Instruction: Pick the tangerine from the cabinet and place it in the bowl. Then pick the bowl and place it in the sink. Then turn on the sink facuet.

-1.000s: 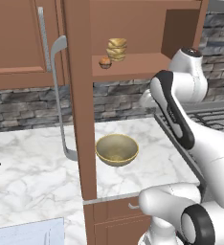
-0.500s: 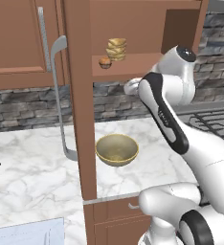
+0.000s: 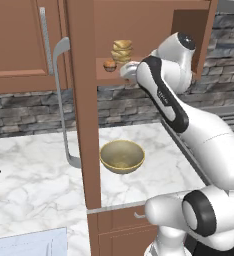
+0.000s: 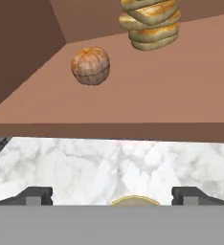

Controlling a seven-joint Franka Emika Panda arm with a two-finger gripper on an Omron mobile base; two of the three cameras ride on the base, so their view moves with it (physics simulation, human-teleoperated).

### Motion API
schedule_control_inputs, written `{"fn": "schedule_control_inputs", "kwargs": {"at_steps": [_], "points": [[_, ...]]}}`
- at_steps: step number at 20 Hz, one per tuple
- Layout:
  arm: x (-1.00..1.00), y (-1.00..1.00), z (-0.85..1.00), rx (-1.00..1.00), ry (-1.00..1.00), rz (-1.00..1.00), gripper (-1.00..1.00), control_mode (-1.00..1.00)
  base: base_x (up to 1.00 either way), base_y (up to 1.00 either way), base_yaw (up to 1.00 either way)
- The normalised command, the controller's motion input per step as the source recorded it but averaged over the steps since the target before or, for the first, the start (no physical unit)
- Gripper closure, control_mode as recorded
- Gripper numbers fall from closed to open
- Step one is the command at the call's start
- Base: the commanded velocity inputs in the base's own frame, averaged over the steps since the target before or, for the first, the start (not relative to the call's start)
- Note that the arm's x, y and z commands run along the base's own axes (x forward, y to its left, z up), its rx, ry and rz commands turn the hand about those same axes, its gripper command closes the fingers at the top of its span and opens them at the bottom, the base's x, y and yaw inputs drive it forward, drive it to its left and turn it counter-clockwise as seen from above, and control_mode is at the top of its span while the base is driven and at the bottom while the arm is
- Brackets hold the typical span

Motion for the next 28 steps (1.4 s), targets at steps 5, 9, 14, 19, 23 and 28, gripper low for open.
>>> {"fn": "schedule_control_inputs", "kwargs": {"at_steps": [5, 9, 14, 19, 23, 28], "points": [[0.58, 0.23, 0.01, 0.01, 0.00, -0.01, -1.00, -1.00, 0.00, 0.00, 0.00], [0.55, 0.41, 0.00, 0.00, 0.00, -0.05, -1.00, -1.00, 0.00, 0.00, 0.00], [0.62, 0.30, 0.02, 0.00, -0.05, -0.07, -1.00, -1.00, 0.00, 0.00, 0.00], [0.53, 0.07, 0.00, 0.00, -0.10, -0.05, -1.00, -1.00, 0.00, 0.00, 0.00], [0.56, 0.01, 0.00, 0.00, -0.04, -0.02, -1.00, -1.00, 0.00, 0.00, 0.00], [0.62, 0.03, -0.09, 0.00, 0.00, 0.00, -1.00, -1.00, 0.00, 0.00, 0.00]]}}
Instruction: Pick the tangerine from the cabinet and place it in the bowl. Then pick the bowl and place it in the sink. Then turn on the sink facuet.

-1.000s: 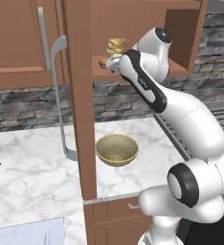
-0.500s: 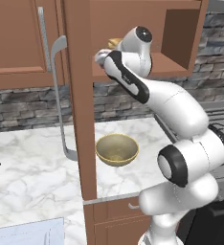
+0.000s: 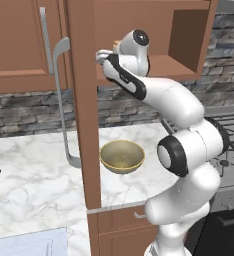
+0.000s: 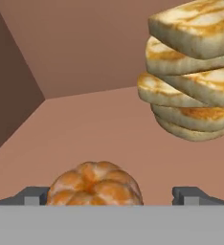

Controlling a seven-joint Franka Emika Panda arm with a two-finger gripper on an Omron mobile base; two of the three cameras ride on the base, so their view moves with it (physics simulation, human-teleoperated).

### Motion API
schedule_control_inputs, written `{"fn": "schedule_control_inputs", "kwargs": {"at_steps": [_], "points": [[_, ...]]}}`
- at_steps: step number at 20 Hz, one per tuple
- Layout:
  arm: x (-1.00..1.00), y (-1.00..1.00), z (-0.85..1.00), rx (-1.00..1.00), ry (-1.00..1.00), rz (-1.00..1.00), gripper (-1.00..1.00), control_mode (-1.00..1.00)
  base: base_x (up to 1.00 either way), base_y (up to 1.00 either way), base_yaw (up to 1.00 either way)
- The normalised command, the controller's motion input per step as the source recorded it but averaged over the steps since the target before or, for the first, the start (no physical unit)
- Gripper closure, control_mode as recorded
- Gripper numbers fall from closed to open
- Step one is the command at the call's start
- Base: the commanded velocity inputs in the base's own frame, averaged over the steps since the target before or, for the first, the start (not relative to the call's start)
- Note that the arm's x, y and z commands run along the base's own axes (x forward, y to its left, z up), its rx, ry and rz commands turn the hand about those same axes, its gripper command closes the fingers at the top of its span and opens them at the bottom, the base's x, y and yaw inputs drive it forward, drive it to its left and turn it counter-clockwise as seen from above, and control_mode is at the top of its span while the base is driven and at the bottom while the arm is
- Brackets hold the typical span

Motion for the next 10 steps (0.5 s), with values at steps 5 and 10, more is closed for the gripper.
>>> {"fn": "schedule_control_inputs", "kwargs": {"at_steps": [5, 10], "points": [[0.32, 0.08, -0.08, 0.00, 0.00, 0.00, -1.00, -1.00, 0.00, 0.00, 0.00], [0.00, 0.07, -0.16, 0.00, 0.00, 0.00, 1.00, -1.00, 0.00, 0.00, 0.00]]}}
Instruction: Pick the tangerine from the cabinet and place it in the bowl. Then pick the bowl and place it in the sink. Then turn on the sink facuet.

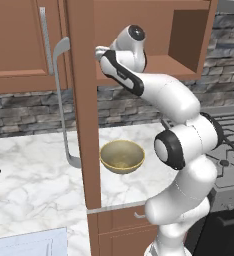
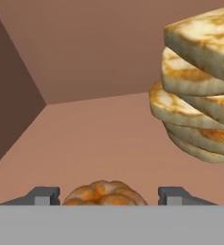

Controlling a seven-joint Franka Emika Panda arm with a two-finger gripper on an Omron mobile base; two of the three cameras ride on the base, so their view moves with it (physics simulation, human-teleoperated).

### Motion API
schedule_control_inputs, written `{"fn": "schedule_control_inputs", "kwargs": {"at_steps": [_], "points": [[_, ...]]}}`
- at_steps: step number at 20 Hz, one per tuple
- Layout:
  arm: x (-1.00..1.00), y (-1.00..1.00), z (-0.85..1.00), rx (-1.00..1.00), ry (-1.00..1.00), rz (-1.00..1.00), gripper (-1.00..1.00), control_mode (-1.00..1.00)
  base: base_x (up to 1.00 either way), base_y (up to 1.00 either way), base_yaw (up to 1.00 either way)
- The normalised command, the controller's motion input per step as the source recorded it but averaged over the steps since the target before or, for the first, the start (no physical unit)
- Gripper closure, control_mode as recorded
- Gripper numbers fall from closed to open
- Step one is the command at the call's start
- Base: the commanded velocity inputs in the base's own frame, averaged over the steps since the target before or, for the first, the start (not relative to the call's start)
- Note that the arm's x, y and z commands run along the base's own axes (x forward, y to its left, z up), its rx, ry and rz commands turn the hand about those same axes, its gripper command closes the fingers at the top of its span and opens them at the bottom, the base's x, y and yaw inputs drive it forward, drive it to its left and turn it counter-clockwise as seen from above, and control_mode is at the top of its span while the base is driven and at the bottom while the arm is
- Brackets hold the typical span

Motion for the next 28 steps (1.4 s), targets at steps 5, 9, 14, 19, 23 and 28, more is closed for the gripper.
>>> {"fn": "schedule_control_inputs", "kwargs": {"at_steps": [5, 9, 14, 19, 23, 28], "points": [[-0.22, 0.00, -0.07, 0.00, 0.00, 0.00, 1.00, -1.00, 0.00, 0.00, 0.00], [-0.73, -0.07, -0.01, 0.00, -0.07, 0.00, 1.00, -1.00, 0.00, 0.00, 0.00], [-1.00, -0.25, -0.10, 0.00, -0.04, 0.00, 1.00, -1.00, 0.00, 0.00, 0.00], [-1.00, -0.46, -0.22, 0.00, 0.00, 0.00, 1.00, -1.00, 0.00, 0.00, 0.00], [-1.00, -0.55, -0.34, 0.00, 0.00, 0.00, 1.00, -1.00, 0.00, 0.00, 0.00], [-0.97, -0.39, -0.67, -0.04, 0.16, -0.01, 1.00, -1.00, 0.00, 0.00, 0.00]]}}
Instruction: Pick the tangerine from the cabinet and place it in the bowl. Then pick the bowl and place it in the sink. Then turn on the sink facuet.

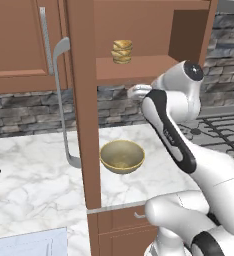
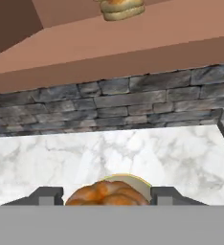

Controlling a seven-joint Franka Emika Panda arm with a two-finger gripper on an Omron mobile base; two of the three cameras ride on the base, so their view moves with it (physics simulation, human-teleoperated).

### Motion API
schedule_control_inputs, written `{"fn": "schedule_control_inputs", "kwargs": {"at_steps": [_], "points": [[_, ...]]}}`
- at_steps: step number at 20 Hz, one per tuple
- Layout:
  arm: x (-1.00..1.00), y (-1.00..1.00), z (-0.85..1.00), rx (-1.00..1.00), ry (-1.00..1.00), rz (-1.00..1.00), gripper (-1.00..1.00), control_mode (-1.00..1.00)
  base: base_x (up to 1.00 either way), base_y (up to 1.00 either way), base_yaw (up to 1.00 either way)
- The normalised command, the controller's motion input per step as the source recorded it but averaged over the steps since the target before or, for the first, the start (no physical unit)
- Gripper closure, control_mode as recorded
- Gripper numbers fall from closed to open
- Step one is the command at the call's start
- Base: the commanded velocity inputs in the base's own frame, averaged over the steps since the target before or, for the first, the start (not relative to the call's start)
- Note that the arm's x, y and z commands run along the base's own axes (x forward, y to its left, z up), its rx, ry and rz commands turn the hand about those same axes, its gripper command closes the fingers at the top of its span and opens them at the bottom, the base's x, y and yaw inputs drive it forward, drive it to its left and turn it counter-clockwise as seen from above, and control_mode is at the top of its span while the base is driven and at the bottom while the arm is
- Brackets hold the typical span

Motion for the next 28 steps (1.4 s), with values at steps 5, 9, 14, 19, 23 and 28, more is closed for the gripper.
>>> {"fn": "schedule_control_inputs", "kwargs": {"at_steps": [5, 9, 14, 19, 23, 28], "points": [[-0.23, -0.02, -1.00, -0.16, 0.30, 0.00, 1.00, -1.00, 0.00, 0.00, 0.00], [0.28, 0.00, -1.00, -0.12, 0.23, 0.00, 1.00, -1.00, 0.00, 0.00, 0.00], [0.30, 0.00, -0.76, -0.01, 0.08, 0.00, 1.00, -1.00, 0.00, 0.00, 0.00], [0.30, 0.02, -0.47, 0.00, 0.00, 0.00, 1.00, -1.00, 0.00, 0.00, 0.00], [0.08, 0.15, -0.48, 0.00, 0.00, 0.00, 1.00, -1.00, 0.00, 0.00, 0.00], [0.25, 0.22, -0.43, 0.00, 0.00, 0.00, 1.00, -1.00, 0.00, 0.00, 0.00]]}}
